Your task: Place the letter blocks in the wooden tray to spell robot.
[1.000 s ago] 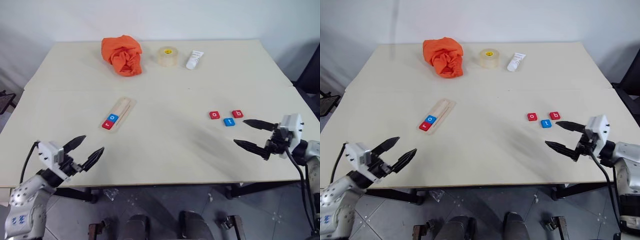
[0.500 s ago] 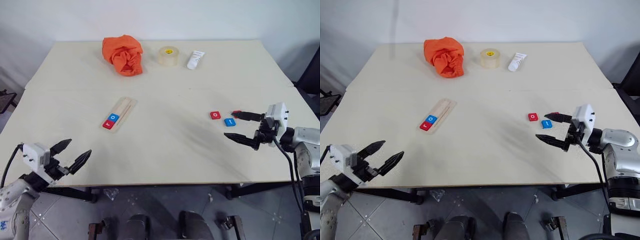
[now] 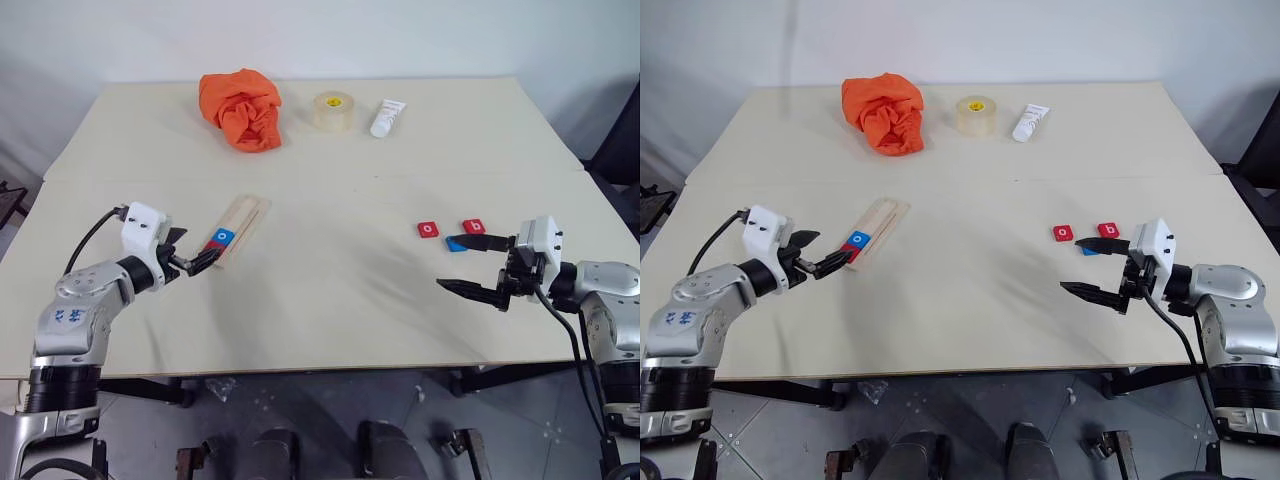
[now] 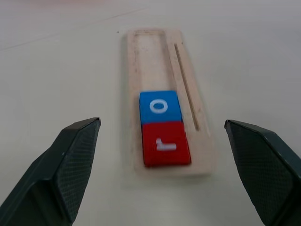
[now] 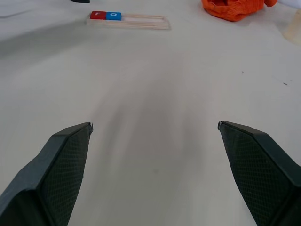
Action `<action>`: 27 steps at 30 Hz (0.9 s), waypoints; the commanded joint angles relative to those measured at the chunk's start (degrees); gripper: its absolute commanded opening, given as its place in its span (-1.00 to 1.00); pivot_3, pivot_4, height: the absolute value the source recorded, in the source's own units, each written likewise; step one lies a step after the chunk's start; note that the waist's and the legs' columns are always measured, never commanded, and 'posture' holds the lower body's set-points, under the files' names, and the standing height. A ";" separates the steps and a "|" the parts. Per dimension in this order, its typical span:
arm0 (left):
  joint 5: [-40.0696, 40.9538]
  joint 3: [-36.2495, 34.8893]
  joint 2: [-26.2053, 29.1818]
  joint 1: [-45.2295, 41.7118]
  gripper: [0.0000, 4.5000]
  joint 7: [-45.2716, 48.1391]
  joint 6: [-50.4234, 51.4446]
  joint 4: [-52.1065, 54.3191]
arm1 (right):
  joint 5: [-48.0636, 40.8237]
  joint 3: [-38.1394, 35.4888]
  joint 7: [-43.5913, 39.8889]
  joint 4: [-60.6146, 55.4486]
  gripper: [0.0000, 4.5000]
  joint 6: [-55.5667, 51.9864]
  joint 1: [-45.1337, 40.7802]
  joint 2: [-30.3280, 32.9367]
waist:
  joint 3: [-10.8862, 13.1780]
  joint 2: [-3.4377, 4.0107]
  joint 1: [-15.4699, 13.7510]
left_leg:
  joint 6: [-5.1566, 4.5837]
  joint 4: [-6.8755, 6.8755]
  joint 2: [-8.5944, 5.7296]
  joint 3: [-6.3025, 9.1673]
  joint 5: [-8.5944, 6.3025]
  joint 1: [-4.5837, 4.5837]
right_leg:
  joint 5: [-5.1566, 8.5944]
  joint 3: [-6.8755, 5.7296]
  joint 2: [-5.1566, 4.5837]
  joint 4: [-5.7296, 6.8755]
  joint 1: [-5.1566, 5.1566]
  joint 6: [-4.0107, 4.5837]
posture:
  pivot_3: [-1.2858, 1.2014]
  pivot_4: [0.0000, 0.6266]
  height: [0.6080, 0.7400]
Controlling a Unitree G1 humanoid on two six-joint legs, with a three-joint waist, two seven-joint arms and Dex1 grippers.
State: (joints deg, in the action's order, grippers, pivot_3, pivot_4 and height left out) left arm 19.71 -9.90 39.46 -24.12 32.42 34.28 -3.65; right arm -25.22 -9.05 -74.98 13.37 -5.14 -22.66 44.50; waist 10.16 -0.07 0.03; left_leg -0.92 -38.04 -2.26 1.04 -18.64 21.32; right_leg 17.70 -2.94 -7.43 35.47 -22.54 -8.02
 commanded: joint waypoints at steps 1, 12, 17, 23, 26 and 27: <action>-1.36 1.19 0.39 -2.70 1.00 -0.18 2.21 -1.59 | -0.72 -1.53 0.17 -2.26 0.98 -0.28 0.31 1.30 | 0.00 0.00 -0.04 | 0.00 -0.01 0.00 0.00 0.00 0.00 | 0.00 0.00 0.00 0.01 0.00 0.00 | 0.03 -0.52 1.00; -2.84 2.65 -1.42 -5.72 1.00 -2.82 8.56 -3.13 | -0.89 -2.28 0.69 -3.42 0.98 -0.92 1.04 1.95 | 0.03 -0.06 -0.14 | 0.00 -0.07 -0.04 0.02 0.00 0.00 | 0.00 -0.01 0.00 0.04 0.01 -0.01 | 0.03 -0.52 1.00; -2.95 3.05 -2.77 -6.81 1.00 -3.20 9.28 -3.18 | -0.99 -2.01 0.64 -3.69 0.98 -1.22 0.50 1.92 | 0.04 -0.07 -0.18 | 0.00 -0.10 -0.04 0.01 0.00 0.01 | 0.00 -0.01 0.00 0.05 0.02 -0.01 | 0.03 -0.52 1.00; -2.92 3.49 -4.49 -7.62 1.00 -4.28 10.98 -2.42 | -0.90 -1.94 0.70 -3.78 0.98 -1.09 0.44 1.84 | 0.04 -0.07 -0.23 | 0.00 -0.12 -0.05 0.01 0.01 0.01 | -0.01 -0.01 0.00 0.06 0.02 -0.01 | 0.03 -0.52 1.00; -3.34 3.85 -4.90 -7.30 1.00 -4.56 11.13 -2.88 | -0.93 -1.95 0.67 -3.90 0.98 -1.09 0.53 1.85 | 0.04 -0.07 -0.23 | 0.00 -0.12 -0.04 0.01 0.01 0.01 | -0.01 -0.02 0.01 0.07 0.02 -0.01 | 0.03 -0.52 1.00; -3.56 4.10 -4.95 -7.10 1.00 -4.72 11.55 -2.99 | -0.98 -2.02 0.68 -4.01 0.98 -1.11 0.63 1.86 | 0.04 -0.07 -0.23 | 0.00 -0.12 -0.04 0.01 0.01 0.00 | -0.01 -0.02 0.01 0.08 0.02 -0.01 | 0.03 -0.52 1.00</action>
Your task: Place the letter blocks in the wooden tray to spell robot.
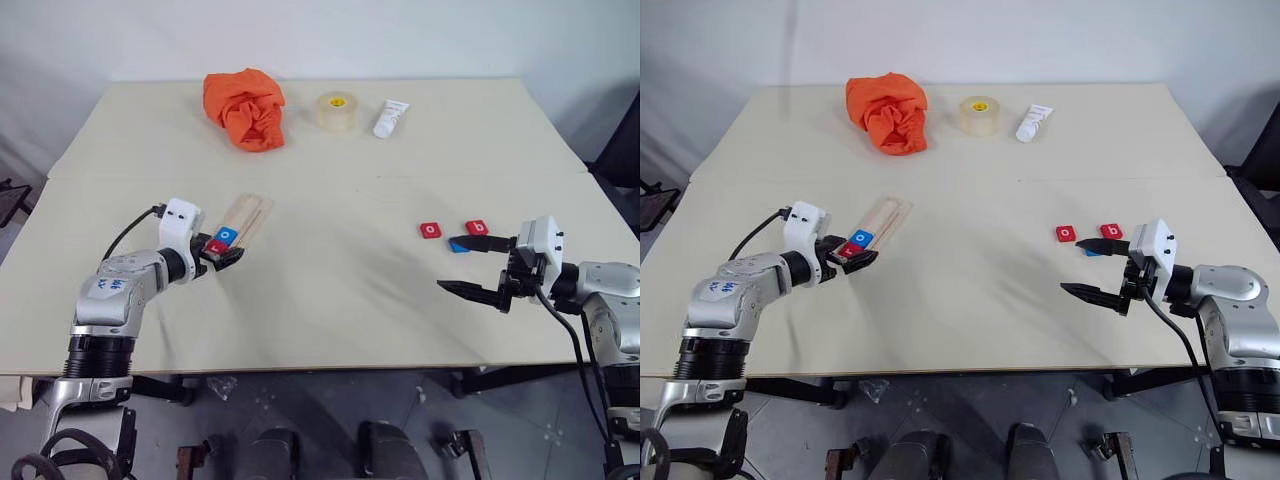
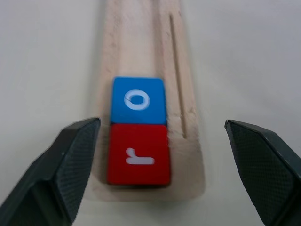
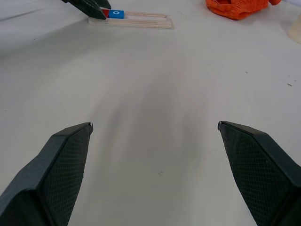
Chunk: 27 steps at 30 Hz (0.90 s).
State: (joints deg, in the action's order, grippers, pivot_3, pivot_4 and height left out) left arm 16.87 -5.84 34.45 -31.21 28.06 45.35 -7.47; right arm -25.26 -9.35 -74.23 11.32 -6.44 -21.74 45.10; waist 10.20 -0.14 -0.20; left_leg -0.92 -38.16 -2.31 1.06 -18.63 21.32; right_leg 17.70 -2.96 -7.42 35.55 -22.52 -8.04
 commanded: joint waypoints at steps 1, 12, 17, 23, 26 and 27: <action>-0.99 0.31 0.02 0.06 1.00 -0.57 0.92 0.74 | -0.94 -1.76 0.03 -2.00 0.98 0.18 -0.28 1.23 | 0.00 0.00 -0.01 | 0.00 -0.01 0.00 0.00 0.00 0.00 | 0.00 0.00 0.00 0.00 0.00 0.00 | 0.03 -0.52 1.00; -1.58 -0.10 -0.37 -1.26 1.00 -3.19 5.66 1.76 | -0.93 -1.84 0.48 -2.50 0.98 0.19 -0.02 1.11 | 0.00 0.00 0.05 | 0.00 -0.08 0.00 -0.01 0.01 -0.02 | 0.00 0.03 0.00 0.06 0.03 0.00 | 0.03 -0.52 1.00; -1.37 -0.36 -0.28 -1.04 1.00 -3.43 6.62 2.50 | -0.76 -1.69 0.55 -2.34 0.98 0.26 -0.09 1.09 | 0.00 0.00 0.09 | 0.00 -0.08 0.00 -0.01 0.01 -0.02 | 0.00 0.03 0.00 0.06 0.02 0.00 | 0.03 -0.52 1.00; -0.95 -1.35 0.15 0.13 1.00 -3.94 8.52 5.01 | -0.79 -1.78 0.70 -2.54 0.98 0.24 0.20 1.14 | 0.00 0.00 0.08 | 0.00 -0.08 0.00 -0.01 0.02 -0.02 | 0.00 0.03 -0.01 0.06 0.03 0.00 | 0.03 -0.52 1.00; -0.88 -1.93 0.20 0.48 1.00 -4.17 9.23 6.13 | -0.74 -1.70 0.80 -2.54 0.98 0.24 0.30 1.12 | 0.00 0.00 0.08 | 0.01 -0.07 0.00 -0.01 0.02 -0.02 | 0.00 0.03 -0.01 0.06 0.02 0.00 | 0.03 -0.52 1.00; -0.93 -2.06 0.23 0.57 1.00 -4.22 9.41 6.30 | -0.68 -1.61 0.85 -2.48 0.98 0.28 0.30 1.05 | 0.00 0.00 0.07 | 0.01 -0.07 0.00 -0.01 0.02 -0.02 | 0.00 0.03 -0.01 0.06 0.02 0.00 | 0.03 -0.52 1.00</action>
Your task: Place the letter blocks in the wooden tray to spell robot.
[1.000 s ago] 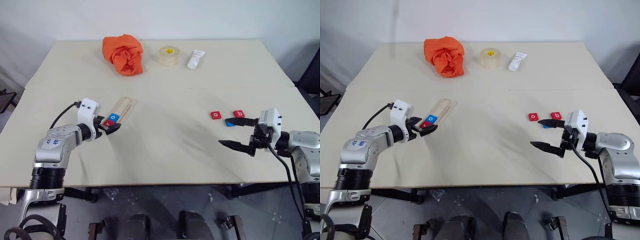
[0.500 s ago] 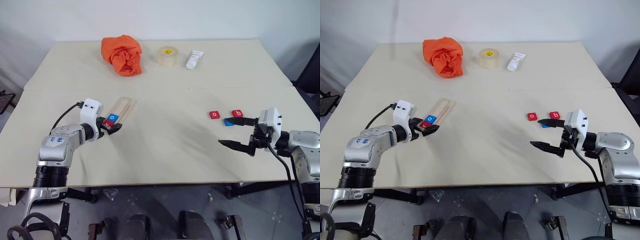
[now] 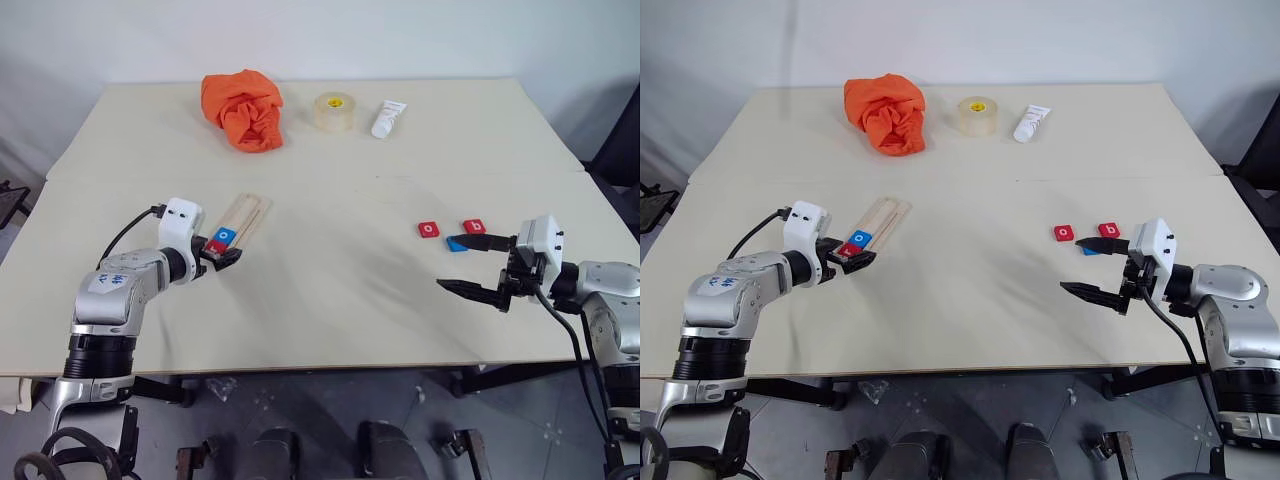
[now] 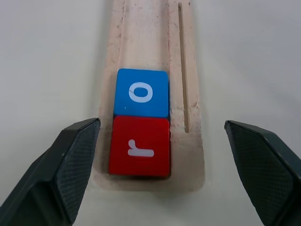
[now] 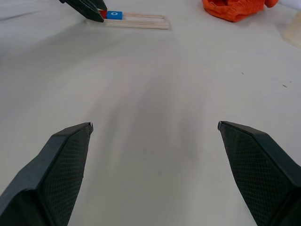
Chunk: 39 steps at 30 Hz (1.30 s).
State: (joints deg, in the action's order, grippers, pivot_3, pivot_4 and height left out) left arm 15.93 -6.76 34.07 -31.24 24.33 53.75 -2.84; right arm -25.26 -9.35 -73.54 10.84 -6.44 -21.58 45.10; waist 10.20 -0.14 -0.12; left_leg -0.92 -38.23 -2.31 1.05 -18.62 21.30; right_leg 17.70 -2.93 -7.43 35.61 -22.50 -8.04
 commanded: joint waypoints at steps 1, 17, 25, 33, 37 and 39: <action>-0.03 -1.26 0.63 0.65 1.00 -0.52 1.14 1.80 | -0.65 -1.53 0.22 -1.97 0.98 0.28 0.11 0.99 | 0.00 0.00 -0.03 | 0.00 0.00 0.00 0.00 0.00 0.00 | 0.00 0.00 0.00 0.00 0.00 0.00 | 0.03 -0.52 1.00; -1.01 -0.97 1.84 -1.62 1.00 -0.12 0.03 -3.21 | -0.54 -0.98 1.00 -2.06 0.98 0.02 -0.02 0.51 | 0.00 0.00 -0.04 | 0.00 -0.02 -0.01 0.00 0.00 0.01 | 0.00 0.00 0.00 0.00 0.00 0.00 | 0.03 -0.52 1.00; -1.76 1.84 1.72 -2.91 1.00 2.29 -1.42 -6.40 | -0.39 -0.77 1.16 -1.78 0.98 0.18 -0.19 0.40 | 0.00 0.00 -0.20 | 0.00 -0.05 -0.02 0.00 0.01 0.00 | 0.00 -0.01 -0.01 0.02 0.01 0.00 | 0.03 -0.52 1.00; -3.26 4.79 1.99 -3.33 1.00 4.74 -2.14 -7.88 | -0.40 -0.76 1.53 -2.08 0.98 0.13 0.08 0.31 | 0.00 0.00 -1.13 | -0.01 -0.09 -0.04 -0.01 0.01 0.00 | 0.00 0.00 -0.01 0.02 0.02 0.00 | 0.03 -0.52 1.00; -3.98 6.85 2.59 -2.69 1.00 6.55 -2.47 -7.82 | -0.36 -0.77 1.71 -1.99 0.98 0.18 0.05 0.33 | -0.01 0.01 -1.13 | -0.01 -0.07 -0.04 -0.01 0.01 0.00 | 0.00 0.00 -0.01 0.02 0.02 0.00 | 0.03 -0.52 1.00; -4.27 7.00 2.20 -2.75 0.92 6.14 -2.64 -8.29 | -0.39 -0.76 1.77 -2.06 0.99 0.17 0.07 0.32 | -0.01 0.01 -1.15 | -0.01 -0.06 -0.04 -0.01 0.01 0.00 | 0.00 0.00 -0.01 0.02 0.02 -0.01 | 0.03 -0.52 1.00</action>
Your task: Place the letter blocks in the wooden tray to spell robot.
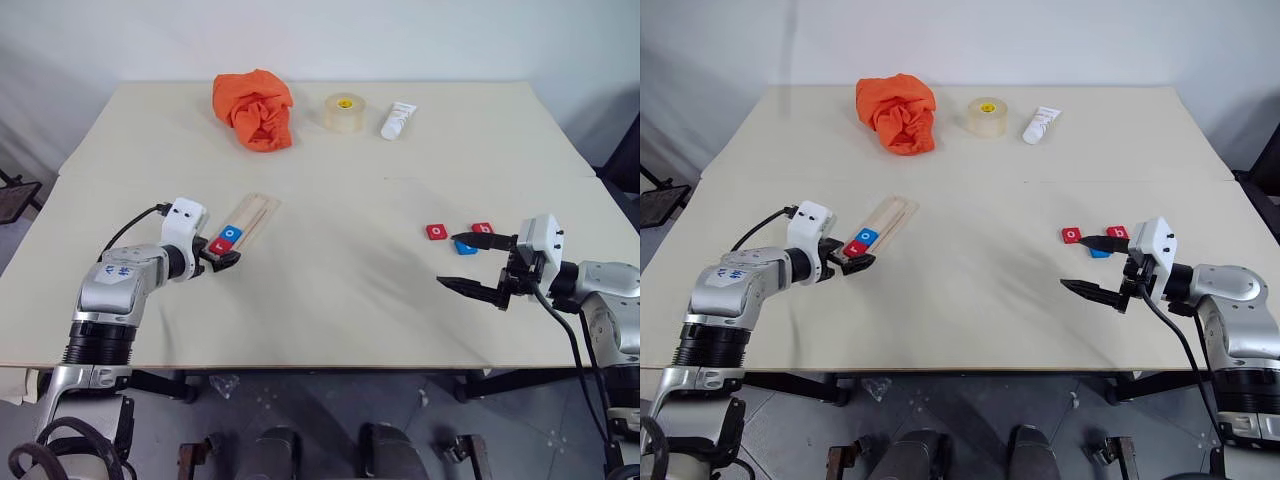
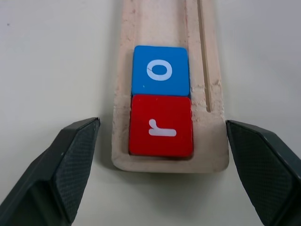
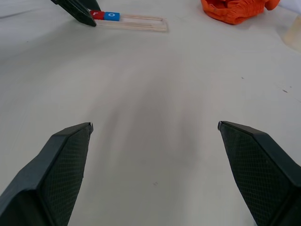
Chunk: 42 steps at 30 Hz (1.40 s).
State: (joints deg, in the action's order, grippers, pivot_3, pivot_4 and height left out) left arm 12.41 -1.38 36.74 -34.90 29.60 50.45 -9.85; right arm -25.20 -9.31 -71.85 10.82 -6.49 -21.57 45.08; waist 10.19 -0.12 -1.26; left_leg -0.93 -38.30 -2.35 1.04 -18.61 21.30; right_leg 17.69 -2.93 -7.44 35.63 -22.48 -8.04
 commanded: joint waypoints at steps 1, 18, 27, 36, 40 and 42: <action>-1.04 1.50 -0.73 0.84 0.82 0.28 0.71 -1.64 | -0.48 -0.81 0.12 -2.09 1.00 0.21 0.08 0.32 | 0.00 0.00 -0.03 | 0.00 0.00 0.00 0.00 0.00 0.00 | 0.00 0.00 0.00 0.00 0.00 0.00 | 0.03 -0.52 1.00; 1.94 3.76 -0.93 1.77 0.51 15.49 -14.40 2.77 | -0.45 -1.61 -0.36 -1.67 1.00 0.81 0.15 1.26 | 0.01 -0.01 -0.19 | -0.01 -0.12 -0.05 0.02 0.04 0.04 | 0.00 -0.02 -0.07 -0.03 0.00 0.00 | 0.03 -0.52 1.00; -2.44 15.59 -0.83 -4.20 0.51 28.97 -23.50 4.36 | -1.96 -4.03 -4.40 -5.55 1.00 1.26 6.72 4.77 | 0.02 -0.03 -0.24 | -0.03 -0.07 -0.03 0.02 0.04 0.16 | 0.00 -0.09 0.01 -0.08 0.00 0.00 | 0.03 -0.52 1.00; -6.91 23.78 -6.21 -8.34 0.51 32.70 -26.33 5.49 | -3.57 -10.20 -1.87 -13.11 1.00 0.14 16.31 5.24 | 0.03 -0.05 -0.16 | -0.09 -0.08 -0.02 -0.04 0.05 0.17 | -0.02 -0.07 0.02 -0.08 0.00 -0.03 | 0.03 -0.52 1.00; -7.93 25.31 -8.10 -7.92 0.51 32.25 -25.64 7.16 | -4.02 -12.90 -0.37 -15.75 1.00 -0.36 20.12 5.06 | 0.05 -0.08 -0.23 | -0.11 -0.11 -0.03 -0.03 0.06 0.18 | -0.02 -0.06 0.02 -0.10 0.01 -0.03 | 0.03 -0.52 1.00; -8.13 25.45 -8.78 -7.68 0.51 31.98 -24.51 7.40 | -4.36 -13.84 0.36 -16.95 1.00 -0.53 21.70 4.87 | 0.05 -0.08 -0.25 | -0.12 -0.15 -0.03 -0.04 0.06 0.18 | -0.02 -0.04 0.01 -0.09 0.03 -0.03 | 0.03 -0.52 1.00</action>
State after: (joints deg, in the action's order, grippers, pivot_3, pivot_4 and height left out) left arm 4.46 23.96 27.93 -42.35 61.74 25.69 -4.58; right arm -28.34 -20.74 -72.10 -3.79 -6.82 -0.34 49.21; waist 10.24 -0.20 -1.50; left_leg -1.05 -38.45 -2.38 1.00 -18.55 21.47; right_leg 17.68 -2.97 -7.42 35.54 -22.45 -8.07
